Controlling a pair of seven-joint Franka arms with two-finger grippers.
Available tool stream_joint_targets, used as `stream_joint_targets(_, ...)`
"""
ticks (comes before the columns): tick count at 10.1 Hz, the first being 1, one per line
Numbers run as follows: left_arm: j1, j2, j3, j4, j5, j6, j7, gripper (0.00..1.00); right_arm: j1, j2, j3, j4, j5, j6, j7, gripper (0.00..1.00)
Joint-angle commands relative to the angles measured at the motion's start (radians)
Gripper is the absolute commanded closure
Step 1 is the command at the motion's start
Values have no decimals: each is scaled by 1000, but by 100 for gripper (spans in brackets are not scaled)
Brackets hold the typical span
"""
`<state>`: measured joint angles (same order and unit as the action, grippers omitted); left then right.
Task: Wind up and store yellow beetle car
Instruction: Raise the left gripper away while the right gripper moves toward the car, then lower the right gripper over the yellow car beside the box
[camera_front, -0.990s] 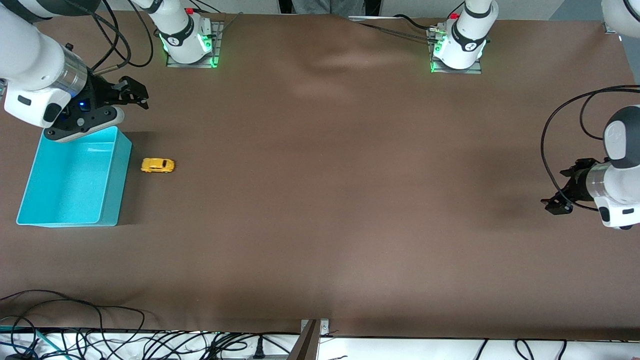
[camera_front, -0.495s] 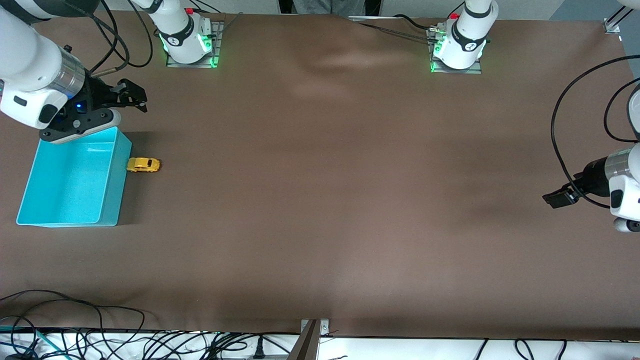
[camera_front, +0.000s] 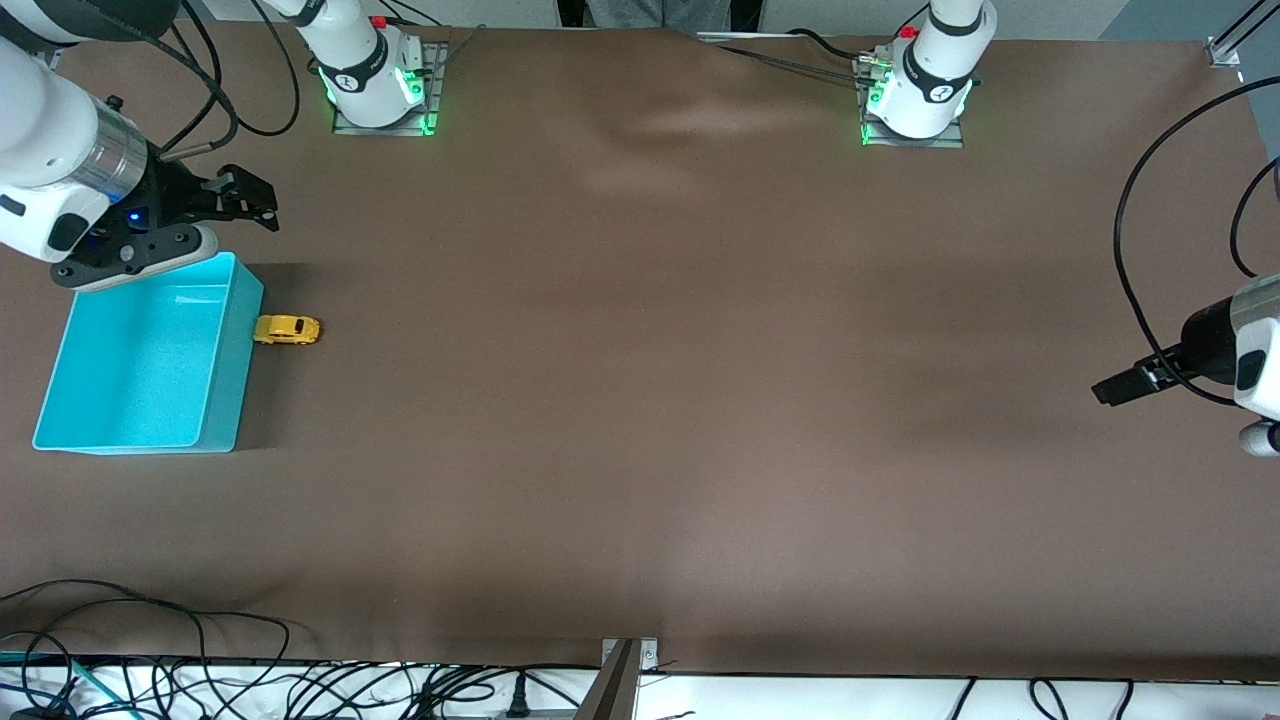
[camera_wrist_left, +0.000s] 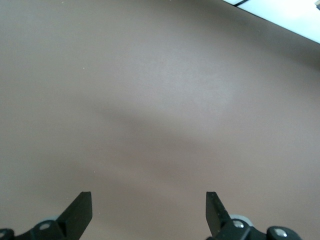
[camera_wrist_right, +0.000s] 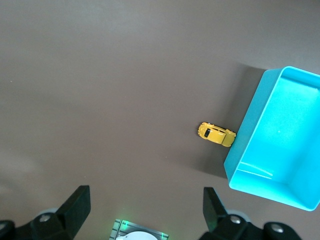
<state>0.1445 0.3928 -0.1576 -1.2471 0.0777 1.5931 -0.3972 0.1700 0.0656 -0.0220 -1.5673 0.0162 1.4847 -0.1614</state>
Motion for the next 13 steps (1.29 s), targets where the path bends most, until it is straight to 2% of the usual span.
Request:
stream_joint_targets(1, -2, -41, -9, 11, -13, -19, 66, 0, -18, 10, -13, 24, -2, -11, 5, 0)
stream_joint_targets(7, -17, -63, -19, 3, -24, -21, 167, 0, -4, 43, -6, 15, 27, 29, 6, 0)
stream_joint_targets(9, -17, -69, 4, 3, -22, -56, 268, 0, -10, 30, 8, -31, 31, 61, -6, 0)
stream_joint_targets(11, -16, -100, 12, -40, -24, -67, 285, 0, -26, 7, 16, -91, 34, 90, -16, 0)
stream_joint_targets(13, -10, -110, 12, -57, -53, -58, 285, 0, -102, -36, 78, -222, 34, 227, -186, 0)
